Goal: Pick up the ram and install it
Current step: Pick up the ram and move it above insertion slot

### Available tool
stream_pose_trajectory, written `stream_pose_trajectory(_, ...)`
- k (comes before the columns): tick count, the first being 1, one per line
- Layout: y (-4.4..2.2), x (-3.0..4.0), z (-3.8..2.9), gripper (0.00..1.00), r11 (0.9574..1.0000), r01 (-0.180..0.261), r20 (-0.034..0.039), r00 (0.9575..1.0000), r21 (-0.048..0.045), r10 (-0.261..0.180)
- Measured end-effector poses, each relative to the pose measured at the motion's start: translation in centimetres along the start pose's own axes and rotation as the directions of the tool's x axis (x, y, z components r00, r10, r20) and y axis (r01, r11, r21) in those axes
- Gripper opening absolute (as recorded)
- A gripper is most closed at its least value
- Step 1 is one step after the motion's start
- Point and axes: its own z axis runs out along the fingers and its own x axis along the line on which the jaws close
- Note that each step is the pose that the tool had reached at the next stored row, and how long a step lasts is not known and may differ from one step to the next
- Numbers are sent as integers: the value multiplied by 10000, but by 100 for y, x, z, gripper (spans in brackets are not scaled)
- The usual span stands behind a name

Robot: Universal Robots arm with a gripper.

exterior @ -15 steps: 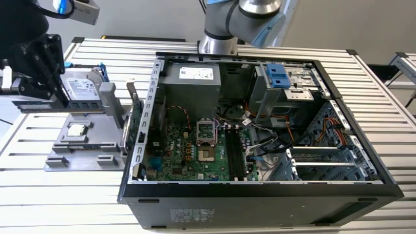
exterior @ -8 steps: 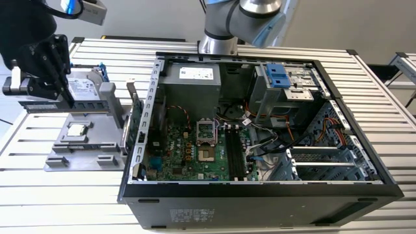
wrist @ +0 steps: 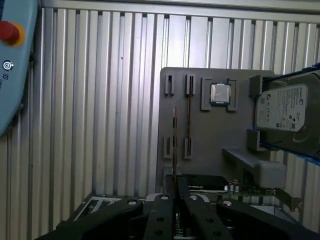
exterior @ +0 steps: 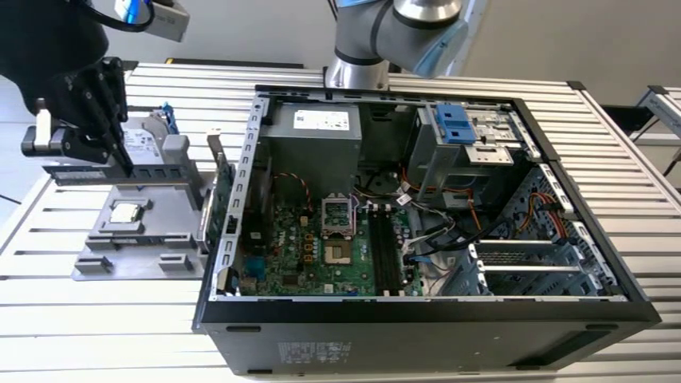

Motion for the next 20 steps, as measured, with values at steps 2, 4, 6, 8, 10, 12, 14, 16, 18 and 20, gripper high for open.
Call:
stream_pose_trajectory(2,-29,1,0,0,10000,-4,-1,10000,-1,4)
stream_pose_trajectory(4,-58,2,-1,0,10000,-12,-3,10000,-3,12)
stream_pose_trajectory(6,-86,3,-1,0,10000,-22,-6,10000,-6,22)
stream_pose_trajectory(8,-116,4,-2,0,10000,-31,-8,10000,-9,31)
stream_pose_trajectory(10,-145,5,-2,0,10000,-41,-10,10000,-12,41)
stream_pose_trajectory(12,-174,6,-2,0,10000,-54,-12,10000,-15,53)
stream_pose_trajectory(14,-204,8,-2,0,10000,-66,-14,10000,-19,66)
stream_pose_trajectory(16,-232,8,-3,0,10000,-79,-16,10000,-23,79)
stream_pose_trajectory(18,-269,10,-3,0,10000,-83,-18,10000,-26,83)
stream_pose_trajectory(20,-305,12,-3,0,10000,-83,-19,10000,-29,83)
